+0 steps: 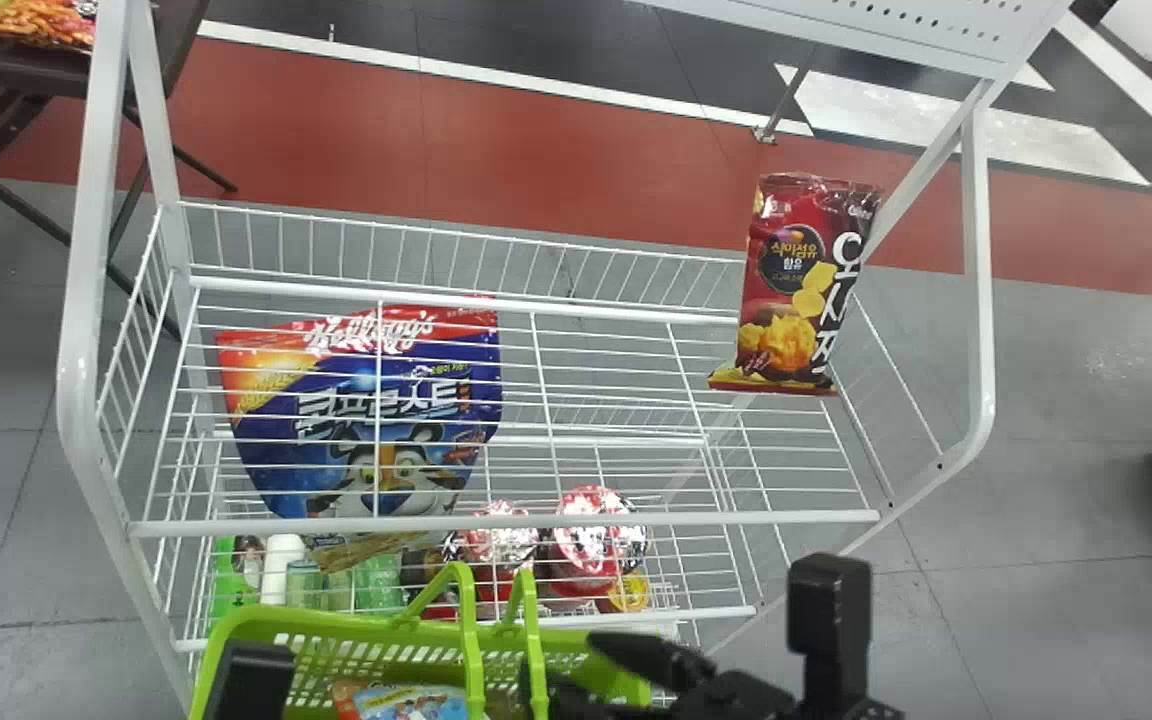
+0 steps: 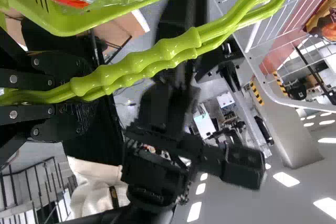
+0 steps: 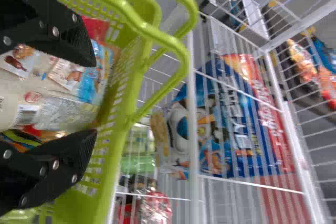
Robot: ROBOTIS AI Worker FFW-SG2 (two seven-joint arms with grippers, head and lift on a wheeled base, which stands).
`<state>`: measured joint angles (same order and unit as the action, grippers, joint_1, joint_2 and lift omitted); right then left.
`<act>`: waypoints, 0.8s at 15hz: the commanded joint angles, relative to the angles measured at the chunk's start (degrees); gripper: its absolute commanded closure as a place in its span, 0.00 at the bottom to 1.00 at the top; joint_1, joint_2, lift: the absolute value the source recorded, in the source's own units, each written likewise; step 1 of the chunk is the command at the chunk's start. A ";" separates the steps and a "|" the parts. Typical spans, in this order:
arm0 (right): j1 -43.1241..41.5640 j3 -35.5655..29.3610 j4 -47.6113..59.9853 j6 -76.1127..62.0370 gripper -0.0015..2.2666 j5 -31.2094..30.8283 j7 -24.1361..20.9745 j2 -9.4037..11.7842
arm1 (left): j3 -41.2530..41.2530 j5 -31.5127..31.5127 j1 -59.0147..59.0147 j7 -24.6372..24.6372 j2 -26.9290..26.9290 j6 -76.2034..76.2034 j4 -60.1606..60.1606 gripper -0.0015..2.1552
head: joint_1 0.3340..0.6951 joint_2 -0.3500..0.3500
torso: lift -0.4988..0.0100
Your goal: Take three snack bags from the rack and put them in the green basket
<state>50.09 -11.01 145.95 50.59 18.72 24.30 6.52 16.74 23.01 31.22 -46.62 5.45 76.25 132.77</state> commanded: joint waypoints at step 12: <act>-1.05 6.88 -9.98 -48.87 0.03 -6.76 -9.54 -5.38 | 0.57 0.28 -0.46 -0.58 0.53 0.00 -0.05 0.99 | 1.00 0.00 | 0.97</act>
<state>49.79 -4.36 137.66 2.57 11.91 14.74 1.68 17.30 23.25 30.71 -47.08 5.81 76.38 132.63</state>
